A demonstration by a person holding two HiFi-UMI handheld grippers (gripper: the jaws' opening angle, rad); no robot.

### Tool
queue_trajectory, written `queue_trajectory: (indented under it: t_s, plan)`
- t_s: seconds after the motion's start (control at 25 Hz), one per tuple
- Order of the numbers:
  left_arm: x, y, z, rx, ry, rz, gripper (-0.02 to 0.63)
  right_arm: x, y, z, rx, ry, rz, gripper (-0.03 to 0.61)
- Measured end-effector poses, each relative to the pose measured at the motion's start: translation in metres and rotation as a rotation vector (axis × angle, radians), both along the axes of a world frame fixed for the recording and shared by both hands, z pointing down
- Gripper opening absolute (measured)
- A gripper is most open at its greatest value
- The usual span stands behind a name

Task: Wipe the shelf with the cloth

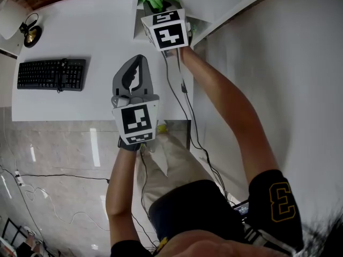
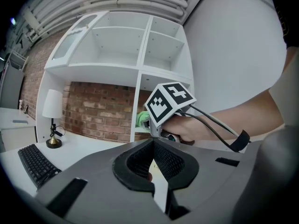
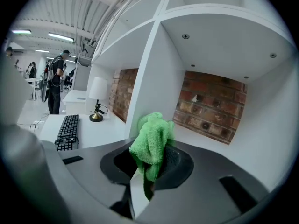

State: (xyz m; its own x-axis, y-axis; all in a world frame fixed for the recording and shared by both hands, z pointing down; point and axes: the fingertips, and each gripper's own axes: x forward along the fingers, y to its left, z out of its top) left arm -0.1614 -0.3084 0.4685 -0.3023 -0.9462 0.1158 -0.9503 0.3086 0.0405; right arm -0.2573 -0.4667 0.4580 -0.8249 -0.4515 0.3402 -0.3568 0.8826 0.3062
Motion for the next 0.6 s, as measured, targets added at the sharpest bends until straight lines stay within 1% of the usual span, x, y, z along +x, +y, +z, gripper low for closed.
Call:
queue_trajectory:
  t_s: [0.4, 0.6]
  plan:
    - [0.015, -0.017, 0.001, -0.002, -0.001, 0.036, 0.015, 0.036, -0.029, -0.001, 0.015, -0.009, 0.053, 0.046]
    - [0.016, -0.019, 0.001, -0.004, -0.005, 0.043, 0.015, 0.048, -0.040, 0.000, 0.018, -0.010, 0.079, 0.046]
